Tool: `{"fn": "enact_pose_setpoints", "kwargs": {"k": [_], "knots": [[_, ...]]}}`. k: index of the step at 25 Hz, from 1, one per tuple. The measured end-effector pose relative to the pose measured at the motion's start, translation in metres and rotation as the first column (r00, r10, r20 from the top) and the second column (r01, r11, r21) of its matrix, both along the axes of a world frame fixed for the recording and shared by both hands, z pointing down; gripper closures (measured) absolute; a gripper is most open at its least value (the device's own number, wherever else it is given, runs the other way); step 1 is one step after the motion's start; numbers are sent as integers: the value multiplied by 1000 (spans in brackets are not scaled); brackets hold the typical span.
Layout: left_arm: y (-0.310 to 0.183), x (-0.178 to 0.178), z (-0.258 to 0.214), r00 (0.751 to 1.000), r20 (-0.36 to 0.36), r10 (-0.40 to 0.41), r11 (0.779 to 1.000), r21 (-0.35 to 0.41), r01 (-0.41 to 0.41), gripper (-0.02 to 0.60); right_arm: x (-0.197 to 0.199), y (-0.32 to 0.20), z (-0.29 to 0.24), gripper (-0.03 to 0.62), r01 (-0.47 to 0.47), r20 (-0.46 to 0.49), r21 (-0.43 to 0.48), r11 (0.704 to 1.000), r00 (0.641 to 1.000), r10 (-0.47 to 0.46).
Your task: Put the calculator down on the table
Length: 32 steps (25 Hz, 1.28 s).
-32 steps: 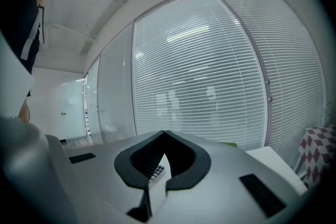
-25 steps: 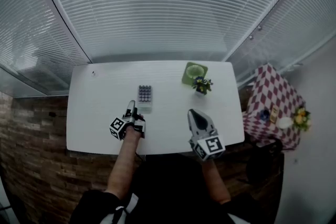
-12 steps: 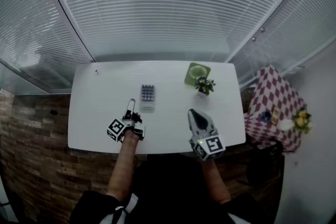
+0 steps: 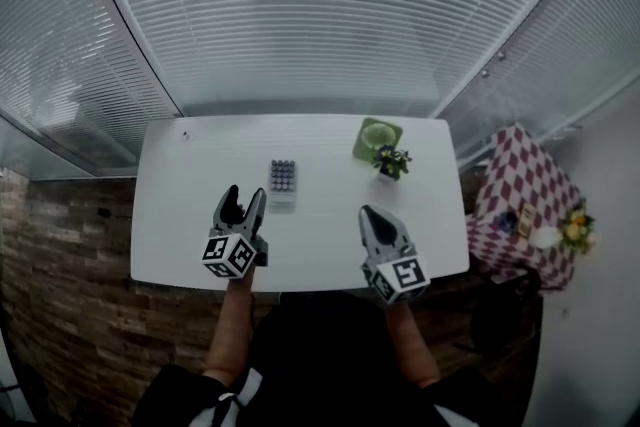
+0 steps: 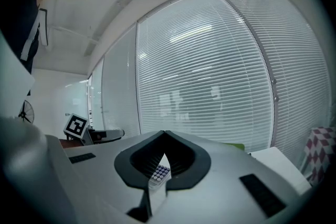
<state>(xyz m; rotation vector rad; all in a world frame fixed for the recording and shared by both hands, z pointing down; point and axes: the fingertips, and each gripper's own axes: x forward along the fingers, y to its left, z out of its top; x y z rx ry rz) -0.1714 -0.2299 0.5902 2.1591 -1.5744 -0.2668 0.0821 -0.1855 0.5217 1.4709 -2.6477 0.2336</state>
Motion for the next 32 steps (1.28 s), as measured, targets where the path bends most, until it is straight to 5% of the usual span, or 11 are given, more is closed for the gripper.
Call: {"fn": "enact_pose_setpoints", "kwargs": {"k": [6,10,14,19,32], "knots": [[13,8,-40,954,299,34,989,130,-75,288,0,3,5,588,8,10,-7,1000,1000,-8],[23,8,-56,909,416,29,981,164,-107,288,0,1,5,588,-3,-4,-19,1000,1000,3],[31,7,-78,899,437,4,965,235,-118,288,-5,2,3,588,11,3,-11,1000,1000,-11],[34,-12,-83,917,398,-35,972,225,-61,288,-4,2,2,588,8,-7,-15,1000,1000,-9],[46,-2,-85,907,421,-18,959,263,-103,290,5,1,3,588,-9,-1,3,1000,1000,9]]}}
